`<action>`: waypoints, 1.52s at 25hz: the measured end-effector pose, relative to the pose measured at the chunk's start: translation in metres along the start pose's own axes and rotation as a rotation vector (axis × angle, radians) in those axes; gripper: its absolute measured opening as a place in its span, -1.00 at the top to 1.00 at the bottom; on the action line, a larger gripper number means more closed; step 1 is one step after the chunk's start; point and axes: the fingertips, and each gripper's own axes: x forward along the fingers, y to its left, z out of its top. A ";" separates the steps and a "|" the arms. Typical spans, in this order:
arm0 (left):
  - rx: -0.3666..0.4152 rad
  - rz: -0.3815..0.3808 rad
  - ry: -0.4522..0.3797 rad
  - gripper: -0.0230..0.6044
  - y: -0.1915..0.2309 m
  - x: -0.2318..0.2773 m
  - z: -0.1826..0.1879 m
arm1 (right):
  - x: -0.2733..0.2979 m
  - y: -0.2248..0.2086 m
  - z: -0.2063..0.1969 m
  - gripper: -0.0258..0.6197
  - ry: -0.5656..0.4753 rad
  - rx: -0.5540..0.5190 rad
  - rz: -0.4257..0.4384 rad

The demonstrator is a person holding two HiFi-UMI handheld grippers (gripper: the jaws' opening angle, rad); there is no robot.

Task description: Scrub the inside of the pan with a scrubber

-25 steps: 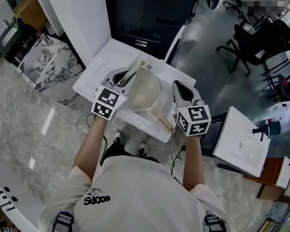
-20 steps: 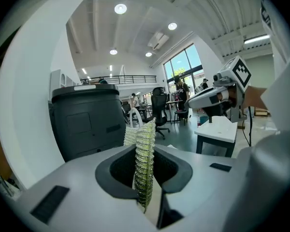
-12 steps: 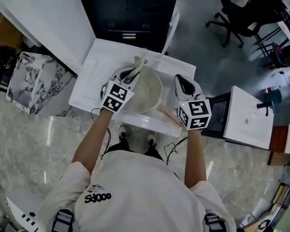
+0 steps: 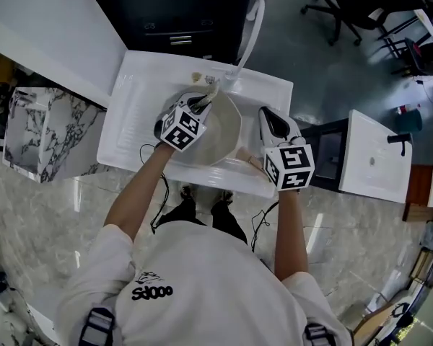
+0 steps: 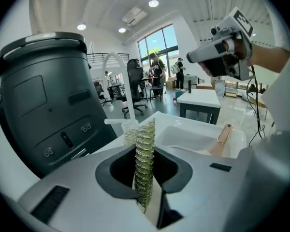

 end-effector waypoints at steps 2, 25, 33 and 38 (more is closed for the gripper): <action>0.011 -0.022 0.033 0.72 -0.002 0.017 -0.012 | 0.002 -0.003 -0.006 0.89 0.012 0.011 -0.008; 0.022 -0.168 0.201 0.72 -0.045 0.123 -0.073 | 0.017 -0.021 -0.058 0.89 0.120 0.116 -0.015; 0.005 -0.264 0.182 0.72 -0.068 0.125 -0.071 | 0.017 -0.022 -0.066 0.89 0.134 0.126 -0.010; 0.001 -0.354 0.163 0.72 -0.084 0.120 -0.066 | 0.018 -0.019 -0.069 0.89 0.139 0.129 -0.001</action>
